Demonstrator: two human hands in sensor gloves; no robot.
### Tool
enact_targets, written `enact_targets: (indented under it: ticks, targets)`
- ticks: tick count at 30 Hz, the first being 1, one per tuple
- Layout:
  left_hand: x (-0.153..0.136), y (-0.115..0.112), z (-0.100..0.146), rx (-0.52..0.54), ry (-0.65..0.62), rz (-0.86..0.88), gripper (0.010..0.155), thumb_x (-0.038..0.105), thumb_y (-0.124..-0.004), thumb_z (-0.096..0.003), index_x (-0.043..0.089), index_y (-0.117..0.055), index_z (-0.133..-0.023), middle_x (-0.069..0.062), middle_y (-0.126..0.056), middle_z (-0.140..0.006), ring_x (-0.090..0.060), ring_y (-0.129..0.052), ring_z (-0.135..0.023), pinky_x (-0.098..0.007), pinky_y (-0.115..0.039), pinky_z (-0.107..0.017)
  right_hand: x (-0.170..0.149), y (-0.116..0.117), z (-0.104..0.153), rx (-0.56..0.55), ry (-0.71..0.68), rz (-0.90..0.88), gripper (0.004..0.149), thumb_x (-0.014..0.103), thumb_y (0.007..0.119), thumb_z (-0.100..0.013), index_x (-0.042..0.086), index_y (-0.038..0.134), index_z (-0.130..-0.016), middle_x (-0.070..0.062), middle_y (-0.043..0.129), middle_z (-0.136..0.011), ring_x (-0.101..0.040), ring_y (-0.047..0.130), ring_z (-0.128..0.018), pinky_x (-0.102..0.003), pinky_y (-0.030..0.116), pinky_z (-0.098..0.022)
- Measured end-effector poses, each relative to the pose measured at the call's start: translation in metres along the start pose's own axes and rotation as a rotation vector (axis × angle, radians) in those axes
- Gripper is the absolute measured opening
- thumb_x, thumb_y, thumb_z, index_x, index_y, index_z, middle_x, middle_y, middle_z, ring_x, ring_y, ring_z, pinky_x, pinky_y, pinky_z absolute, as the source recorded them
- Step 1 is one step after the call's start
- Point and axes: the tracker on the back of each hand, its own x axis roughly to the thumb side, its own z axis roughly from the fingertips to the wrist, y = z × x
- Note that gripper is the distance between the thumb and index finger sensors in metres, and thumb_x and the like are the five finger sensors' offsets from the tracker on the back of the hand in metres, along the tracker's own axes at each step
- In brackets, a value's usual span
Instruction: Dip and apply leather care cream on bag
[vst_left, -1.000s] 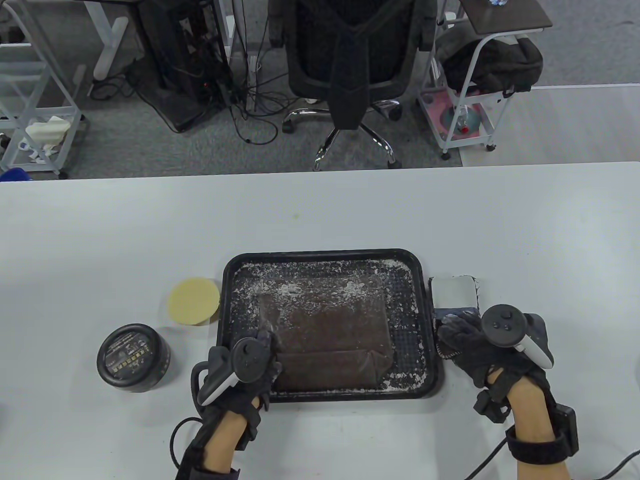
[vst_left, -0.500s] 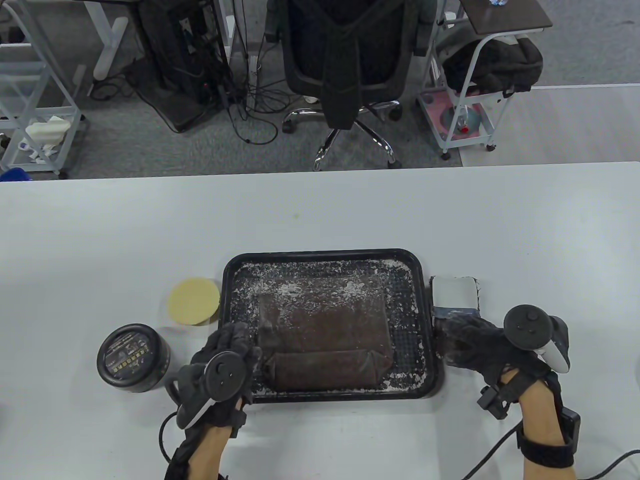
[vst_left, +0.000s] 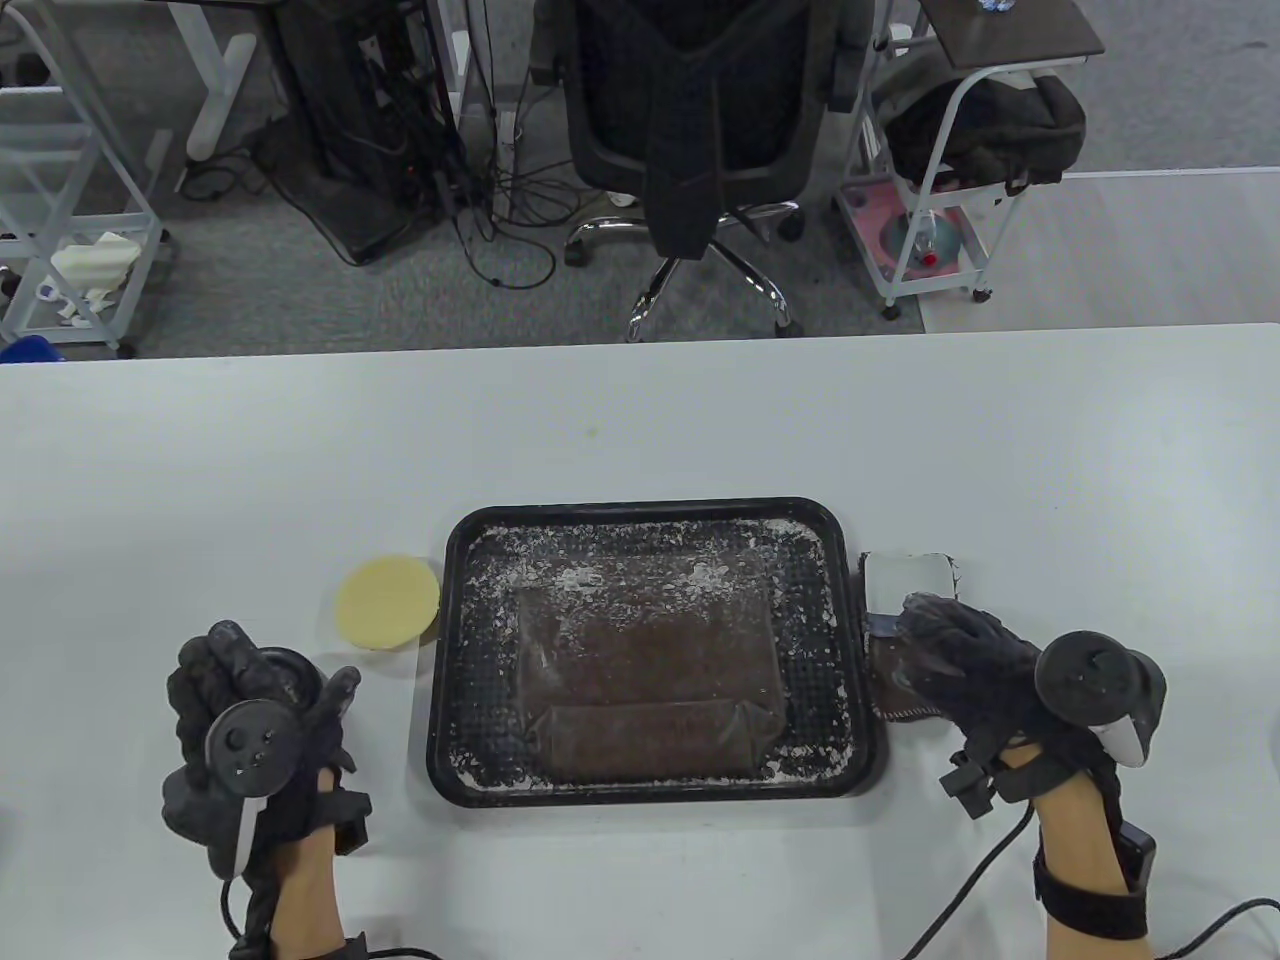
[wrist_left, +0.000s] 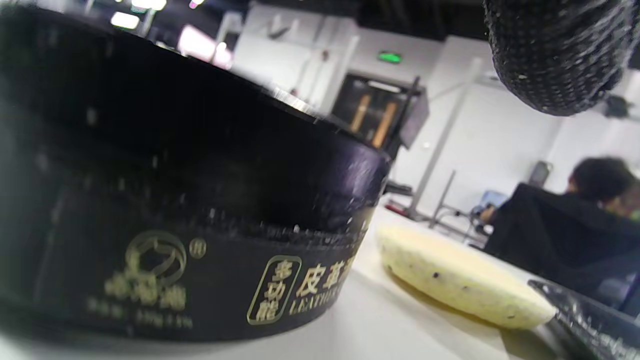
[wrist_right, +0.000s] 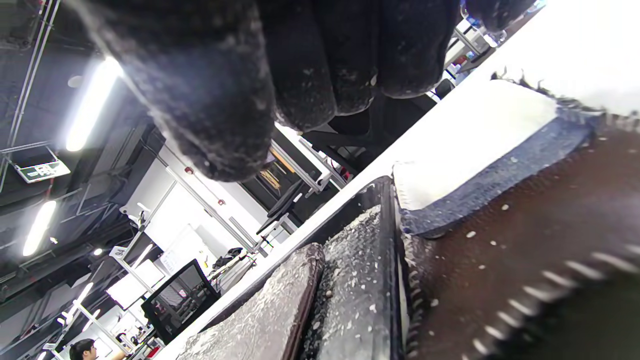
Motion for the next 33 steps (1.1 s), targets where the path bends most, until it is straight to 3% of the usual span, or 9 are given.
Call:
enact_targets:
  ticks: [8, 14, 17, 22, 27, 33]
  targets:
    - [-0.022, -0.016, -0.016, -0.144, 0.069, 0.017, 0.119, 0.075, -0.084, -0.0303, 0.015, -0.025, -0.115, -0.027, -0.014, -0.115, -0.059, -0.018, -0.104, -0.076, -0.022, -0.069, 0.002, 0.006, -0.001, 0.014, -0.011, 0.025, 0.051, 0.03, 0.103, -0.042, 0.011, 0.091, -0.088, -0.019, 0.081, -0.101, -0.049, 0.078, -0.096, -0.07, 0.054, -0.068]
    - [-0.019, -0.019, -0.022, -0.279, 0.128, -0.055, 0.12, 0.074, -0.086, -0.0341, 0.014, -0.02, -0.114, -0.029, -0.009, -0.113, -0.059, -0.019, -0.104, -0.076, -0.023, -0.07, 0.003, 0.007, -0.001, 0.021, -0.007, 0.031, 0.05, 0.03, 0.102, -0.042, 0.011, 0.091, -0.087, -0.019, 0.082, -0.1, -0.049, 0.078, -0.095, -0.07, 0.055, -0.068]
    - [-0.021, -0.018, -0.024, -0.303, 0.155, -0.019, 0.116, 0.071, -0.088, -0.0353, 0.014, -0.026, -0.115, -0.026, -0.01, -0.114, -0.059, -0.017, -0.104, -0.08, -0.03, -0.067, 0.003, 0.009, -0.001, 0.024, -0.007, 0.037, 0.05, 0.031, 0.101, -0.043, 0.011, 0.091, -0.087, -0.019, 0.082, -0.1, -0.05, 0.078, -0.095, -0.07, 0.055, -0.068]
    - [-0.022, -0.018, -0.029, -0.391, 0.212, -0.055, 0.117, 0.071, -0.091, -0.0355, 0.02, -0.02, -0.114, -0.025, -0.003, -0.113, -0.06, -0.016, -0.103, -0.079, -0.04, -0.066, 0.003, 0.011, -0.002, 0.03, -0.007, 0.048, 0.049, 0.03, 0.101, -0.043, 0.011, 0.092, -0.087, -0.019, 0.082, -0.1, -0.05, 0.078, -0.095, -0.07, 0.056, -0.067]
    - [-0.019, -0.017, -0.031, -0.378, 0.218, -0.117, 0.119, 0.073, -0.092, -0.035, 0.019, -0.021, -0.113, -0.034, -0.009, -0.111, -0.066, -0.032, -0.1, -0.077, -0.046, -0.067, 0.003, 0.012, -0.002, 0.026, -0.012, 0.052, 0.047, 0.03, 0.1, -0.044, 0.011, 0.092, -0.087, -0.019, 0.083, -0.099, -0.05, 0.078, -0.095, -0.069, 0.056, -0.067]
    - [-0.02, -0.016, -0.03, -0.306, 0.191, -0.1, 0.118, 0.071, -0.095, -0.0328, 0.015, -0.029, -0.114, -0.032, -0.019, -0.114, -0.065, -0.039, -0.099, -0.077, -0.048, -0.066, 0.006, 0.015, -0.002, 0.018, -0.033, 0.067, 0.046, 0.03, 0.099, -0.044, 0.011, 0.092, -0.086, -0.019, 0.083, -0.099, -0.049, 0.079, -0.094, -0.069, 0.057, -0.067]
